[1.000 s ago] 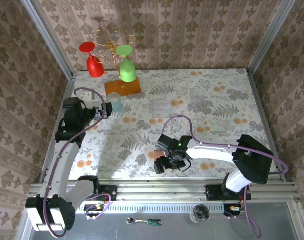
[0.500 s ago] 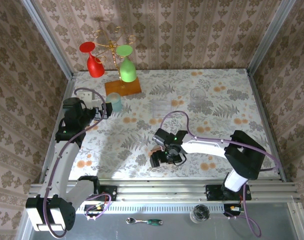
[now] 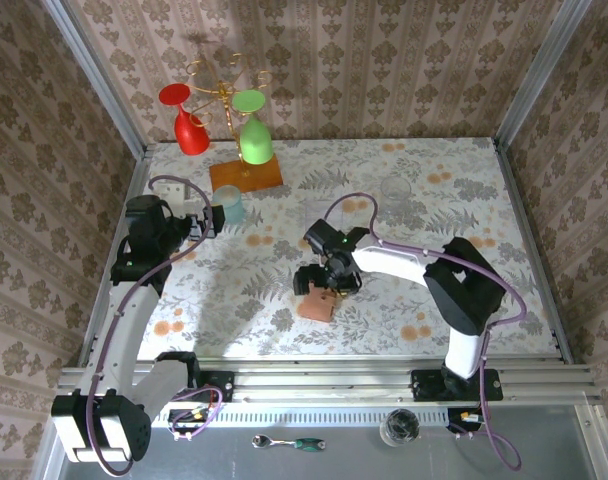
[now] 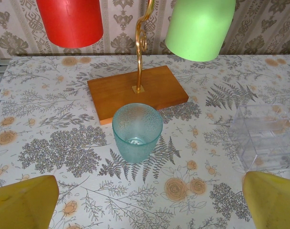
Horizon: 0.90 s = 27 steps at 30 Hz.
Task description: Take the credit cards out of the card holder
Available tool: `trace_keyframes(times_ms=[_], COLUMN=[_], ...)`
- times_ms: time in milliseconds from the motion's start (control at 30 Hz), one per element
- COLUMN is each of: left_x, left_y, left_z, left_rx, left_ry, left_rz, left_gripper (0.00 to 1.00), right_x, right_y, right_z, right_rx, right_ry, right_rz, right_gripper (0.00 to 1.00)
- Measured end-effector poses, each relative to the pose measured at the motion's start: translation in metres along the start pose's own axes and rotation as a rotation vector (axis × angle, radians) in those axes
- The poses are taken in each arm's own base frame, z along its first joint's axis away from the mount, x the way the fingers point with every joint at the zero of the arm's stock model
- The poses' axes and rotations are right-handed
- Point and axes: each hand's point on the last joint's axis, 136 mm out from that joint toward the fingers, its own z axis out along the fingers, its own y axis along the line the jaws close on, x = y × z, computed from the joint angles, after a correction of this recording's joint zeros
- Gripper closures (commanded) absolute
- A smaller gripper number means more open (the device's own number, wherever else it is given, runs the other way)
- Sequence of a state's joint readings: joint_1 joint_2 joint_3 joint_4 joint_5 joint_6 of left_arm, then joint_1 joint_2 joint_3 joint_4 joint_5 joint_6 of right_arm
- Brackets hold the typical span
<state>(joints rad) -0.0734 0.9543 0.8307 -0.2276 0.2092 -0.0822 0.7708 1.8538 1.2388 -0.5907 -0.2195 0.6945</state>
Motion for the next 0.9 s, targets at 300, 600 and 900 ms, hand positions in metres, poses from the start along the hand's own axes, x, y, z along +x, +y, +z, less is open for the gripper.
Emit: trace_keyframes(times_ms=[300, 600, 900], left_x=[0.0, 0.003, 0.003], left_y=[0.0, 0.0, 0.0], left_z=[0.0, 0.004, 0.004], left_rx=[0.001, 0.004, 0.004], left_ry=[0.0, 0.012, 0.012], left_rz=[0.0, -0.002, -0.002], left_gripper=[0.0, 0.0, 0.0], right_x=[0.0, 0.018, 0.023], right_y=[-0.005, -0.003, -0.009], right_z=[-0.005, 0.0, 0.016], right_rx=[0.101, 0.144, 0.19], right_ry=[-0.001, 0.027, 0.07], right_rz=[-0.003, 0.019, 0.046], right_gripper=[0.0, 0.0, 0.1])
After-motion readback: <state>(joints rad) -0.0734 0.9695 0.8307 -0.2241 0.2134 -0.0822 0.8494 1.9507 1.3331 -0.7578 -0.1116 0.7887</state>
